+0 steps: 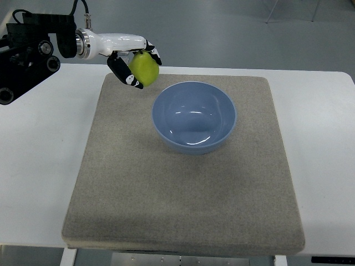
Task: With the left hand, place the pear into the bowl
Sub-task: 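Lift the pear with the left hand and carry it over the blue bowl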
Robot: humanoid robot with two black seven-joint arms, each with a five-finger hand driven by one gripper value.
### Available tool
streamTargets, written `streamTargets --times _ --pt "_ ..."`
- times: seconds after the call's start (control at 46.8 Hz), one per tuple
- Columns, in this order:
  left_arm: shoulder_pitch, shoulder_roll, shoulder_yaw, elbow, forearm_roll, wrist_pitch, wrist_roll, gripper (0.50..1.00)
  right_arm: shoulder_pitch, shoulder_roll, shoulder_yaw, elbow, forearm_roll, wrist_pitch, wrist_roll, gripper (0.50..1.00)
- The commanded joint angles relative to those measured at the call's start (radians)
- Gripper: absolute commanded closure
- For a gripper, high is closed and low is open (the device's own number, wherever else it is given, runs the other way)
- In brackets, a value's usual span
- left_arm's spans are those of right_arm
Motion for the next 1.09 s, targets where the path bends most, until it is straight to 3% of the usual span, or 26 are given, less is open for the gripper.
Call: streamTargets --times 0.0,0.513,0.898,1.069 --pt "-0.005 -0.006 -0.001 -0.029 0.000 0.001 0.000 0.806 0.000 0.000 0.000 0.000 -0.001 0.000 0.000 0.574" --pt "-0.003 -0.158 0.002 -0.040 0.000 -0.002 0.000 0.791 0.000 0.000 0.000 0.000 -0.001 0.000 0.000 0.574" --pt "0.061 -0.214 0.020 -0.034 0.017 -0.004 0.002 0.767 0.000 0.000 0.000 0.000 -0.001 0.000 0.000 0.576" --pt "0.084 -0.217 0.020 -0.032 0.017 -0.004 0.002 0.729 0.000 0.000 0.000 0.000 0.001 0.000 0.000 0.576"
